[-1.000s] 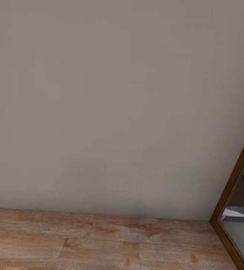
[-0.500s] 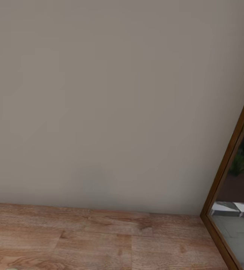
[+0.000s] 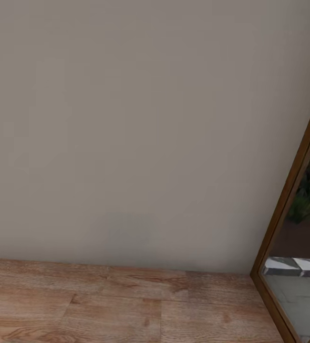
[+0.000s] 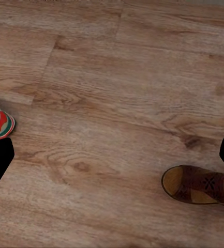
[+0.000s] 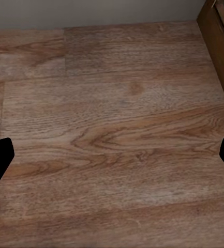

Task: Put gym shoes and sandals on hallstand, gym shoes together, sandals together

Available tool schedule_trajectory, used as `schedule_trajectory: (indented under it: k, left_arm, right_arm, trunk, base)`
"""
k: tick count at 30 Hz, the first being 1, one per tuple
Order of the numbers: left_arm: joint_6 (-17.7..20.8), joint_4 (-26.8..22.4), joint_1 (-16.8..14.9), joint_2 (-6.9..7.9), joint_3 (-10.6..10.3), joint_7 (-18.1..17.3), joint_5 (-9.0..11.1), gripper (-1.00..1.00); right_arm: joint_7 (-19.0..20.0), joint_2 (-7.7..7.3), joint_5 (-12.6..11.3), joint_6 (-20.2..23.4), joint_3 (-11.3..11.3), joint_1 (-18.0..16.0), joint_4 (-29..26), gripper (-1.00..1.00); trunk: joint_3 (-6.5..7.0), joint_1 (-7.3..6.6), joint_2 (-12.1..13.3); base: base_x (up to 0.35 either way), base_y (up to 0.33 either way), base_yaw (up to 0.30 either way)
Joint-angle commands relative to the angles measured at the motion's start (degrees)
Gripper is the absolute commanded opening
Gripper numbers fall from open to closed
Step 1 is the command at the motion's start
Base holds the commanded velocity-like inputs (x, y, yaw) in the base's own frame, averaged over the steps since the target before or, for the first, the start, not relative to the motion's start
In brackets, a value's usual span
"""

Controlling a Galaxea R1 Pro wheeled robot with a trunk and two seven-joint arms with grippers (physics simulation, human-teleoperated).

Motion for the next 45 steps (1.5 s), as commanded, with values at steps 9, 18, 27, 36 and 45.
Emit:
schedule_trajectory:
  k: [9,18,27,36,45]
  left_arm:
    - [-0.19,0.07,-0.04,0.0,0.06,0.06,0.04,1.0]
    - [-0.19,0.02,-0.04,0.0,0.06,0.04,0.04,1.0]
    - [-0.19,0.01,-0.04,-0.02,0.06,0.0,0.01,1.0]
    - [-0.19,-0.07,-0.04,-0.11,-0.24,-0.01,-0.33,1.0]
    - [-0.19,-0.17,-0.04,-0.16,-0.36,0.03,-0.42,1.0]
  right_arm:
    - [-0.02,-0.02,-0.59,-0.22,0.12,-0.03,0.03,1.0]
    - [-0.04,-0.02,-0.61,-0.22,0.18,-0.03,0.03,1.0]
    - [-0.02,-0.02,-0.59,-0.22,0.22,-0.03,0.03,1.0]
    - [-0.03,-0.02,-0.59,-0.22,0.26,-0.03,0.03,1.0]
    - [-0.03,-0.02,-0.6,-0.22,0.23,-0.03,0.03,1.0]
  trunk:
    - [-0.06,0.0,-0.03]
    - [-0.06,0.0,-0.03]
    - [-0.06,0.0,-0.03]
    - [-0.06,0.0,-0.03]
    - [-0.06,0.0,-0.03]
  base:
    - [0.002,-0.003,0.039]
    - [0.0,0.0,0.225]
    - [0.0,0.0,0.269]
    - [0.049,-0.05,0.276]
    - [0.099,-0.217,0.277]
